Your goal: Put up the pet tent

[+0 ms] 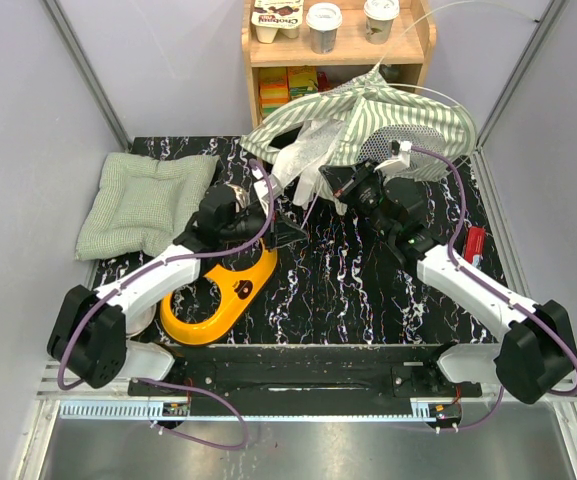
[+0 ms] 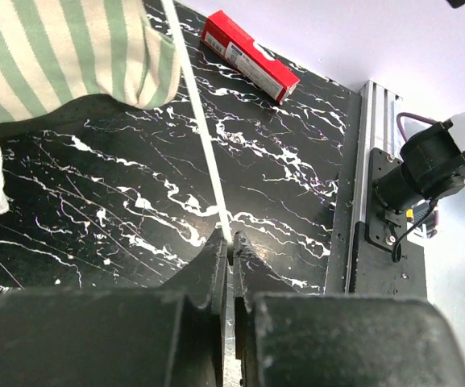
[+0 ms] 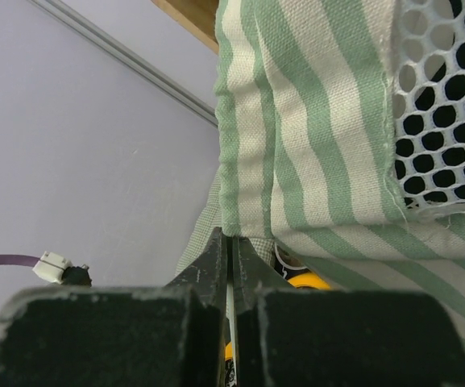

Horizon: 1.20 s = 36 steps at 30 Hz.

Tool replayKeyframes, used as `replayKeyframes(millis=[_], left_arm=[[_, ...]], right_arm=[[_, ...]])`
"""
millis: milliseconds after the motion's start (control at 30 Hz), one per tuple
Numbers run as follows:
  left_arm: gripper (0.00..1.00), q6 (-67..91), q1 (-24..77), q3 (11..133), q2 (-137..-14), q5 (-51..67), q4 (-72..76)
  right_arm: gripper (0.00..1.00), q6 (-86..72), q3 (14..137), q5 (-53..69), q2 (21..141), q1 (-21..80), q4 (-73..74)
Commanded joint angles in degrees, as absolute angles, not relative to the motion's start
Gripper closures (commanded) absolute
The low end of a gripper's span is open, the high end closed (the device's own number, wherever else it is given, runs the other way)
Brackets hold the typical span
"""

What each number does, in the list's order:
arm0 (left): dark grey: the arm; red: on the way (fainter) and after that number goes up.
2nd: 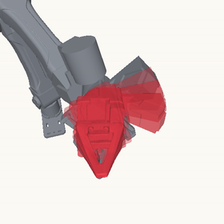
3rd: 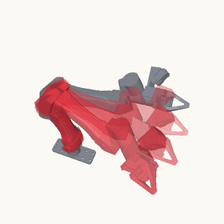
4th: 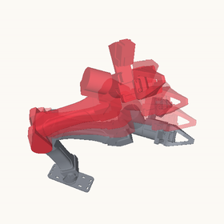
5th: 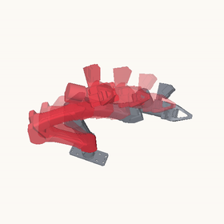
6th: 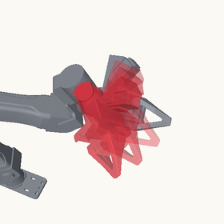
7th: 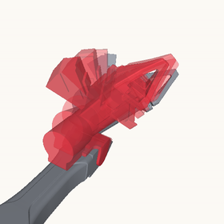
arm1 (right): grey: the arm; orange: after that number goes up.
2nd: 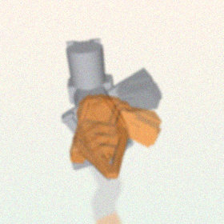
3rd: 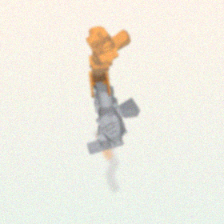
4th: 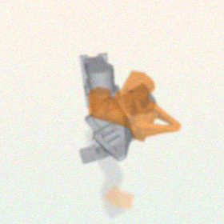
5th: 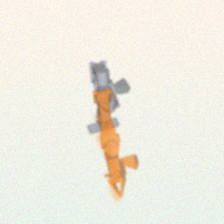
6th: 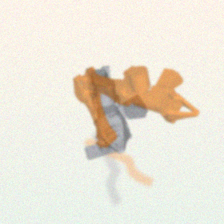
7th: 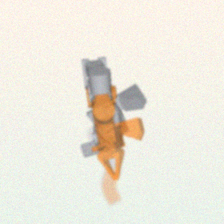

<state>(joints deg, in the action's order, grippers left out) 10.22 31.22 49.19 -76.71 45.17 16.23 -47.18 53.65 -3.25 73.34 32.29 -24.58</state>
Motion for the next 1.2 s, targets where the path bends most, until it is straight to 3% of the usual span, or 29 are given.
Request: replayKeyframes(millis=[0, 33, 267, 467, 967, 1167], left_arm=[[1.00, 14.67, 32.16, 53.00, -77.69, 45.88, 21.09], [1.00, 15.90, 32.25, 53.52, -78.13, 45.27, 21.35], [1.00, 20.92, 32.26, 57.30, -81.29, 42.01, 21.10], [1.00, 20.74, 32.34, 58.09, -82.00, 40.87, 20.57], [1.00, 18.81, 32.26, 59.68, -82.71, 40.17, 18.72], [1.00, 17.06, 32.34, 60.03, -82.97, 39.73, 17.49]], right_arm=[[1.00, -46.32, 54.93, -7.12, 71.19, 30.94, -26.03], [0.99, -46.23, 54.93, -6.60, 71.10, 30.94, -24.97], [0.66, -47.63, 54.23, -3.08, 69.61, 31.02, -17.15], [0.62, -50.18, 52.12, -0.18, 68.03, 31.03, -13.97], [0.74, -51.77, 52.99, 6.67, 71.54, 33.57, -14.67], [1.00, -51.68, 54.84, 7.04, 71.90, 33.84, -14.06]])
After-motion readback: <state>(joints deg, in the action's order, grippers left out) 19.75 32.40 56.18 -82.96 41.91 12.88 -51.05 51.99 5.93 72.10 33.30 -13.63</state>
